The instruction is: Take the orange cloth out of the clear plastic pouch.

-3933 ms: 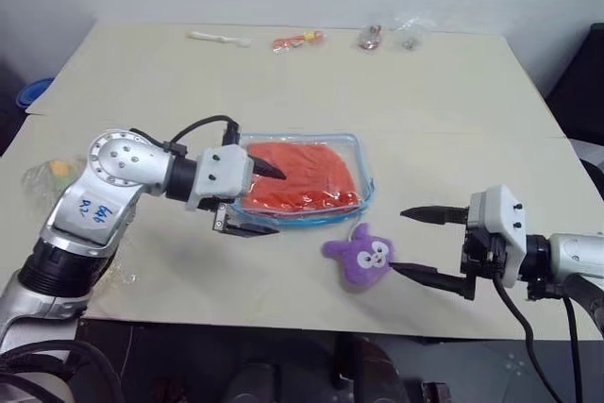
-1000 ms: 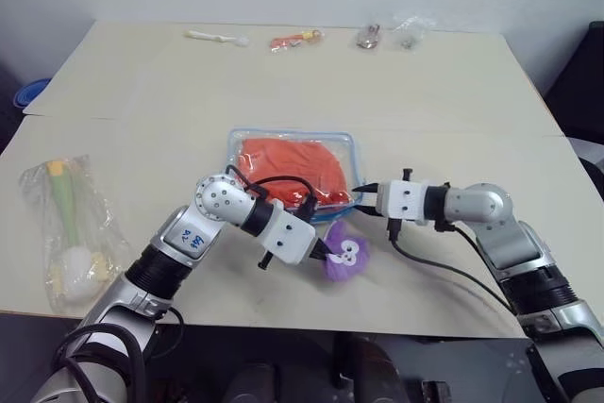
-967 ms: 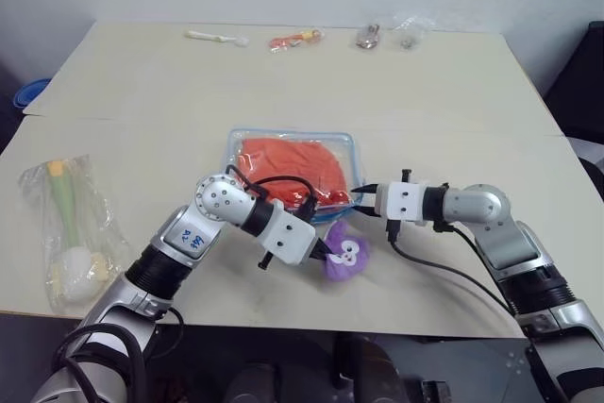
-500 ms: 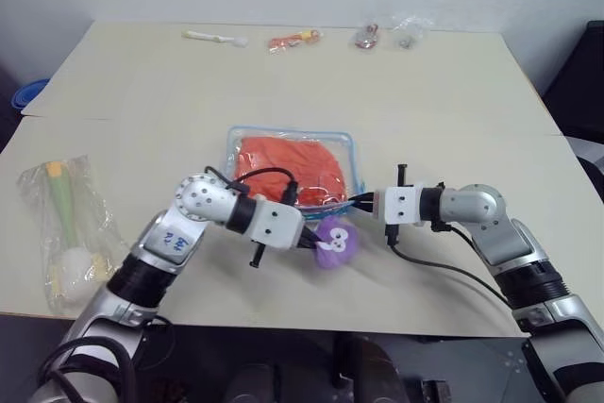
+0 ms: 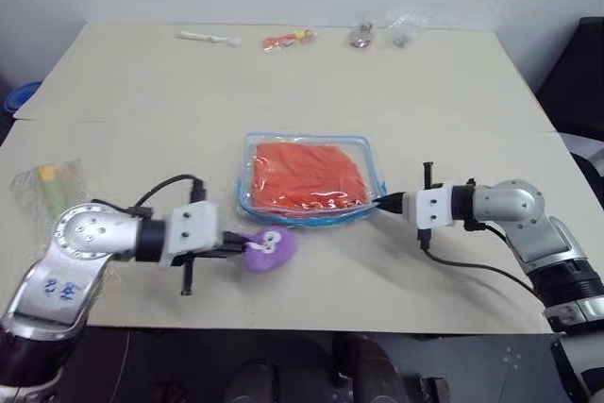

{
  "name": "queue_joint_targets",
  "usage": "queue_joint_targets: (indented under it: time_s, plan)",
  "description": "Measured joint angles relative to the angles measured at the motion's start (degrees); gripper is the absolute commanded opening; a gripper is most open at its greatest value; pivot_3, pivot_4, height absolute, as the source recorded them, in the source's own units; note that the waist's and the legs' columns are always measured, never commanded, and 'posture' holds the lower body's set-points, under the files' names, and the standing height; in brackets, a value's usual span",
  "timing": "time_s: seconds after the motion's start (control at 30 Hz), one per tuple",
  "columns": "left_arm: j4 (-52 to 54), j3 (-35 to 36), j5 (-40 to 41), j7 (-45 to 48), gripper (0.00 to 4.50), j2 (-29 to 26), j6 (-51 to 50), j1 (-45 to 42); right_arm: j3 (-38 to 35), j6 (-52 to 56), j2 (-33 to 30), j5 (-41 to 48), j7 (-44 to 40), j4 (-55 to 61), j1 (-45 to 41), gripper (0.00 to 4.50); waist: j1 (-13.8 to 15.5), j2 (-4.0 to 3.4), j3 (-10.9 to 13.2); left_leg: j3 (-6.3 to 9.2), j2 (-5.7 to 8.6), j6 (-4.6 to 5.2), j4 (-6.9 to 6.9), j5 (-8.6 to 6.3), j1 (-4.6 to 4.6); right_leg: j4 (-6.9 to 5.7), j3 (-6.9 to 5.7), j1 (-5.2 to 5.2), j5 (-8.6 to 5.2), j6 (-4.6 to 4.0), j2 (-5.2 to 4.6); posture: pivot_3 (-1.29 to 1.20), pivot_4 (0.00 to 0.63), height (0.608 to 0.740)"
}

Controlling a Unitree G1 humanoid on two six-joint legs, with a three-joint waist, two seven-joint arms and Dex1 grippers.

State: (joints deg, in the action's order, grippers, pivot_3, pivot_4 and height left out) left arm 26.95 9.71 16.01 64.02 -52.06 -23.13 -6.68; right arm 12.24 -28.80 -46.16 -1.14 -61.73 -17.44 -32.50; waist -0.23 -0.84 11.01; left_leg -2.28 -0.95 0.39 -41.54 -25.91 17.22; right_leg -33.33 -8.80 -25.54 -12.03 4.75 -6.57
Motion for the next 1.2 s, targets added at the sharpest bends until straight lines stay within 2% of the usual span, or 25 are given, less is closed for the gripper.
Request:
queue_joint_targets:
  time_s: [0.13,0.23,0.37,0.43,0.53,0.7,0.87,0.9,1.03,1.13,1.2]
  plan:
    - [-3.8,10.7,-0.4,-1.0,0.00,-2.4,0.0,6.9,-0.9,-1.5,-1.4,1.6,-1.6,-0.2,0.6,0.04,0.0,-0.04,0.0,-0.01,0.00,-0.02,0.02,-0.01,-0.02,0.00,-0.02,0.00,-0.02,-0.03,-0.02,0.00,0.150,0.740]
    - [-10.2,15.9,0.1,-1.9,0.00,-2.5,0.1,8.0,-1.0,-2.1,-1.4,2.9,-2.9,-0.1,0.6,0.04,0.1,-0.05,0.0,0.01,0.00,-0.03,0.03,-0.02,-0.01,0.00,-0.06,0.00,-0.02,-0.03,-0.02,0.00,0.150,0.740]
    - [-14.0,16.9,1.5,-3.1,0.00,-2.5,0.0,6.3,-1.0,-2.4,-1.4,3.5,-3.9,-0.1,-0.2,0.04,0.1,-0.06,0.0,0.01,0.02,-0.03,0.04,-0.02,-0.01,-0.01,-0.06,0.00,-0.02,-0.03,-0.06,0.00,0.150,0.740]
    - [-14.0,15.4,1.5,-3.5,0.46,-2.5,0.3,6.1,-1.0,-2.2,-1.3,3.6,-4.1,-0.1,-0.7,0.00,0.0,-0.06,0.0,0.00,0.02,-0.05,0.08,-0.02,-0.02,0.00,-0.07,-0.01,-0.02,-0.04,-0.05,0.00,0.150,0.740]
    - [-13.8,13.4,1.1,-4.2,1.29,-2.4,0.9,7.3,-1.0,-0.8,-1.3,4.1,-4.7,-0.2,-0.8,0.72,0.0,-0.07,0.0,-0.03,0.00,-0.07,0.12,-0.04,-0.03,-0.01,-0.09,-0.03,-0.04,-0.07,-0.03,0.00,0.150,0.740]
    - [-13.1,11.4,-0.2,-4.4,3.00,-2.4,4.1,9.3,-1.3,2.7,-1.3,5.9,-5.9,0.4,-0.5,2.52,0.0,-0.08,0.0,-0.03,-0.01,-0.07,0.12,-0.04,-0.03,-0.01,-0.09,-0.03,-0.04,-0.08,-0.02,0.00,0.150,0.740]
    - [-13.2,11.6,-0.2,-3.9,4.50,-2.6,6.7,9.9,-2.2,7.0,-1.4,8.6,-6.7,5.2,2.5,4.23,0.1,-0.08,0.0,-0.01,-0.01,-0.08,0.11,-0.04,-0.02,-0.01,-0.11,-0.03,-0.04,-0.08,-0.04,0.00,0.150,0.740]
    - [-13.3,11.8,-0.2,-3.8,4.50,-2.9,6.8,9.8,-2.8,8.6,-1.5,9.5,-6.7,6.6,3.5,4.47,0.1,-0.08,0.0,-0.01,-0.01,-0.08,0.11,-0.04,-0.01,-0.01,-0.11,-0.04,-0.04,-0.08,-0.04,0.00,0.150,0.740]
    - [-13.3,13.5,2.1,-2.7,4.50,-6.0,4.3,6.5,-6.8,18.4,-5.1,14.6,-7.1,14.6,8.0,4.47,0.3,-0.10,0.1,0.01,0.00,-0.08,0.10,-0.04,0.00,-0.01,-0.13,-0.04,-0.04,-0.08,-0.05,0.00,0.150,0.740]
    - [-9.8,11.7,7.8,-0.7,4.50,-10.4,-2.1,-2.7,-12.1,32.1,-8.6,24.5,-7.1,24.4,14.0,4.47,1.2,-0.07,0.1,0.14,0.00,-0.11,0.07,-0.06,0.08,-0.02,-0.20,-0.03,-0.04,-0.08,-0.06,0.00,0.150,0.740]
    - [-6.1,7.7,10.6,0.4,4.50,-11.6,-4.8,-10.5,-16.1,41.7,-10.9,32.5,-6.7,31.7,18.2,4.47,1.6,-0.22,0.0,0.09,0.07,-0.10,0.10,-0.06,0.02,-0.04,-0.13,-0.01,-0.04,-0.07,-0.11,0.00,0.150,0.740]
